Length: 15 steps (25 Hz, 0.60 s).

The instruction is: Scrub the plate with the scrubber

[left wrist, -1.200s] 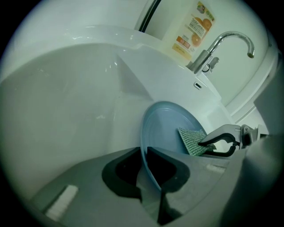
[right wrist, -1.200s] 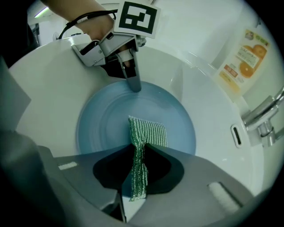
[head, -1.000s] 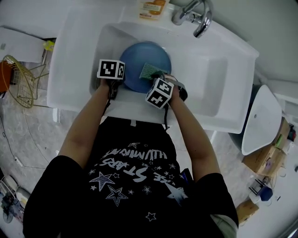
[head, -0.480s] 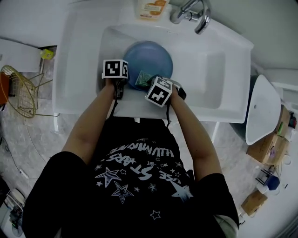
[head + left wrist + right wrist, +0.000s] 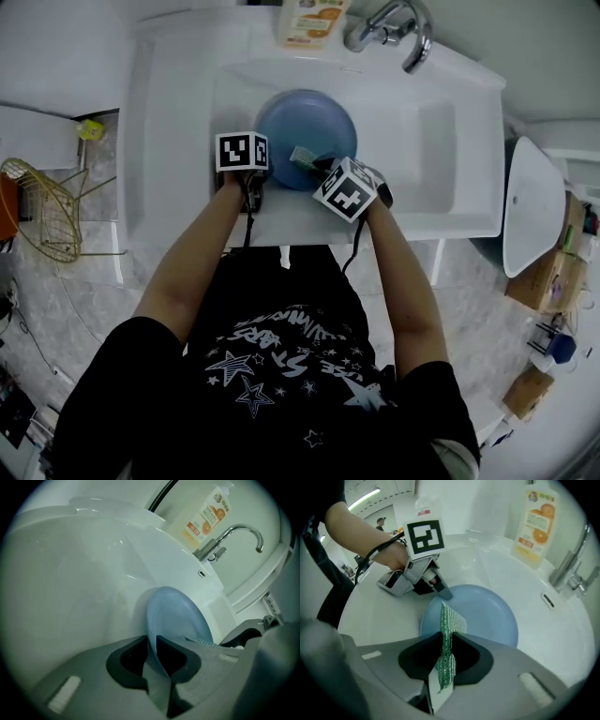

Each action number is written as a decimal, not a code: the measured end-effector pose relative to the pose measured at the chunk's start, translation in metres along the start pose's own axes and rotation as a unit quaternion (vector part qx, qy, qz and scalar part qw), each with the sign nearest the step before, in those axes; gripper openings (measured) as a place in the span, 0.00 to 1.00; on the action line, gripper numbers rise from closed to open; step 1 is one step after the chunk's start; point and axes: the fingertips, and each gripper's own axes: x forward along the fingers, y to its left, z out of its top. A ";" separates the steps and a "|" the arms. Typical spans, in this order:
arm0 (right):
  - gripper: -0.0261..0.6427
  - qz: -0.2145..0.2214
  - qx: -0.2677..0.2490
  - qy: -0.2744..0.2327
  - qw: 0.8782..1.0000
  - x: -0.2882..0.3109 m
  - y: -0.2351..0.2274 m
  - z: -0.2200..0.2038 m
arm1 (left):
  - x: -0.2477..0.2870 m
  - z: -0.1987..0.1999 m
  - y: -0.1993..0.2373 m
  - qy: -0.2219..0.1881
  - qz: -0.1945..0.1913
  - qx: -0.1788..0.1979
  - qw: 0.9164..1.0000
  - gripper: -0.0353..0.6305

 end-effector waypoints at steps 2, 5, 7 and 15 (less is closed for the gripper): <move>0.18 -0.029 0.022 -0.021 0.999 -0.010 -0.009 0.004 | -0.003 -0.004 -0.005 0.007 -0.019 0.001 1.000 0.18; 0.18 -0.068 0.047 -0.057 0.995 -0.031 -0.020 0.014 | -0.014 -0.004 -0.012 0.006 -0.032 0.007 0.999 0.29; 0.18 -0.090 0.053 -0.076 0.992 -0.044 -0.024 0.021 | -0.027 -0.001 -0.015 -0.002 -0.024 0.020 1.000 0.31; 0.18 -0.159 0.030 -0.145 0.976 -0.103 -0.025 0.035 | -0.087 0.015 -0.040 -0.084 0.006 0.071 0.994 0.34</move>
